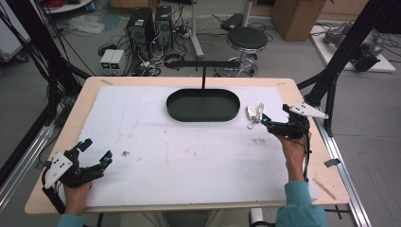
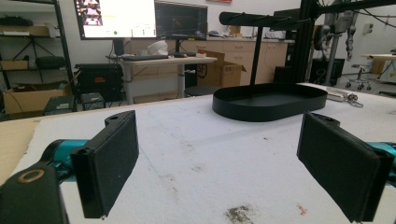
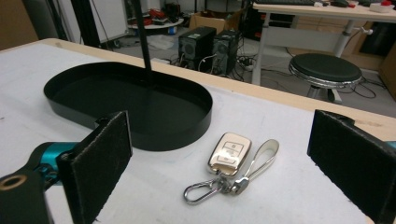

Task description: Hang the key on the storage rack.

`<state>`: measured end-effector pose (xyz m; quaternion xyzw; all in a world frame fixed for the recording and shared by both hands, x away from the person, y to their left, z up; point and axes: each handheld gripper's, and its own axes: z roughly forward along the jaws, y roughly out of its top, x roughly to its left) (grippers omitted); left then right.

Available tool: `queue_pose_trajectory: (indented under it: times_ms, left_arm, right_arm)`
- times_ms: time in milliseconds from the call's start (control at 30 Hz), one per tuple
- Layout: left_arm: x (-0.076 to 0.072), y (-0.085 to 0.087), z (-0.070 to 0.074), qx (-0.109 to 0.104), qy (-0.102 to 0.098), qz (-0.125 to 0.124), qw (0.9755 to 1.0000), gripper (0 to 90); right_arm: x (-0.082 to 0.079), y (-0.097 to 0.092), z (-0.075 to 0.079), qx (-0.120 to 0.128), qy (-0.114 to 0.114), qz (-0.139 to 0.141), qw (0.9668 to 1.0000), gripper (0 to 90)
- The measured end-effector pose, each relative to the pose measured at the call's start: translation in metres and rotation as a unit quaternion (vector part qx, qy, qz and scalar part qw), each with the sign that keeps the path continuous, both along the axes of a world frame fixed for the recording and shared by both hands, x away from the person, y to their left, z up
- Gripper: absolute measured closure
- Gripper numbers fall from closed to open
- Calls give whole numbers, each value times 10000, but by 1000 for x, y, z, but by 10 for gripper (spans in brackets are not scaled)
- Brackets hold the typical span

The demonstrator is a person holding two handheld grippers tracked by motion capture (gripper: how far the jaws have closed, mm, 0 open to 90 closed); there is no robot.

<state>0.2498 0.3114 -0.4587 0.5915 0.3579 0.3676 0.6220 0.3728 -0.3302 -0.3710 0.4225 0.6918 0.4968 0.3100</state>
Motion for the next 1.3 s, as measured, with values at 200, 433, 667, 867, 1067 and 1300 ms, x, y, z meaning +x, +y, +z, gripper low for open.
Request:
queue_pose_trajectory:
  times_ms: [200,433,667,867,1067,1300]
  left_arm:
    - [0,0,0,2,1,0,10000,132]
    - [0,0,0,5,12,3,10000,132]
    - [0,0,0,-16,26,0,10000,132]
    - [1,0,0,-21,27,1,10000,132]
    - [1,0,0,-17,30,0,10000,132]
    - [1,0,0,-17,33,-3,10000,132]
  right_arm:
    - [16,-2,12,-126,330,-127,9993,60]
    - [40,7,25,-340,772,-310,9960,60]
    - [61,13,24,-457,1244,-444,9902,60]
    - [74,16,18,-509,1606,-642,9836,61]
    - [84,20,13,-556,1845,-713,9787,61]
    - [98,20,2,-629,2323,-882,9666,105]
